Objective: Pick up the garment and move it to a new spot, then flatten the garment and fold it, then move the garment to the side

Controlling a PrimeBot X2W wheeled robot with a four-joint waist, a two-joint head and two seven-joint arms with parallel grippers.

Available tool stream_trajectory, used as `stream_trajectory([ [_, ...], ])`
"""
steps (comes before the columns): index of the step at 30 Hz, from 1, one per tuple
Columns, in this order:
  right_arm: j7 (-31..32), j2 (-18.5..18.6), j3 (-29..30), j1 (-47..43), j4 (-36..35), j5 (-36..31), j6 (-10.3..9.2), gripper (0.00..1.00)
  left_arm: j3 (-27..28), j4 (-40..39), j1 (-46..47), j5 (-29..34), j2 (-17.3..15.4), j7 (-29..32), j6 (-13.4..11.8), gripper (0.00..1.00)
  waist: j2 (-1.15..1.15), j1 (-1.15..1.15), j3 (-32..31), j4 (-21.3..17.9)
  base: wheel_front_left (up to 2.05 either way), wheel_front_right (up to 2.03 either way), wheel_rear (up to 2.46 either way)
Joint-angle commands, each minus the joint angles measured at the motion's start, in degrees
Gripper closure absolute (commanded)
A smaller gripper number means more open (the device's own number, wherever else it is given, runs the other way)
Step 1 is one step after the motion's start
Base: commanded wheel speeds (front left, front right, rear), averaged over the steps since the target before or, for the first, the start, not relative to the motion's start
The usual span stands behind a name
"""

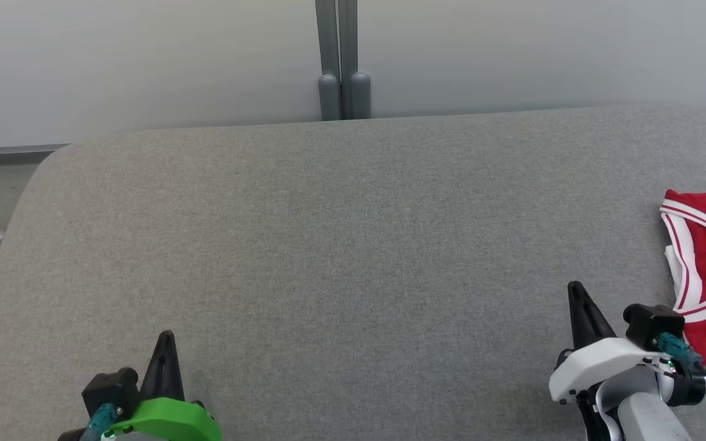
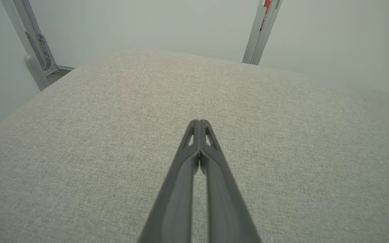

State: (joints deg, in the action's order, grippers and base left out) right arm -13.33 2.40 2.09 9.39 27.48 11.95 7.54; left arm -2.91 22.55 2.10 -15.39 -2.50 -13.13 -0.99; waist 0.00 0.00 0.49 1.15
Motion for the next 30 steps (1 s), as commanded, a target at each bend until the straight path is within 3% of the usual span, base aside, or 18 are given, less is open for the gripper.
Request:
stream_trajectory([
  [1,0.68,0.27,0.48,1.23,-1.14,2.7,0.0,1.0,0.68,-0.96,1.3,-2.54,-0.15,0.54,0.38,1.0,0.0,0.0,0.0,-0.01,0.0,0.0,0.0],
  [30,7.2,0.4,1.47,-0.8,-6.24,30.79,-0.02,1.0,3.53,-4.17,2.25,-29.41,-0.27,7.09,3.33,1.0,0.0,0.0,-0.07,-0.29,0.0,0.0,0.0],
])
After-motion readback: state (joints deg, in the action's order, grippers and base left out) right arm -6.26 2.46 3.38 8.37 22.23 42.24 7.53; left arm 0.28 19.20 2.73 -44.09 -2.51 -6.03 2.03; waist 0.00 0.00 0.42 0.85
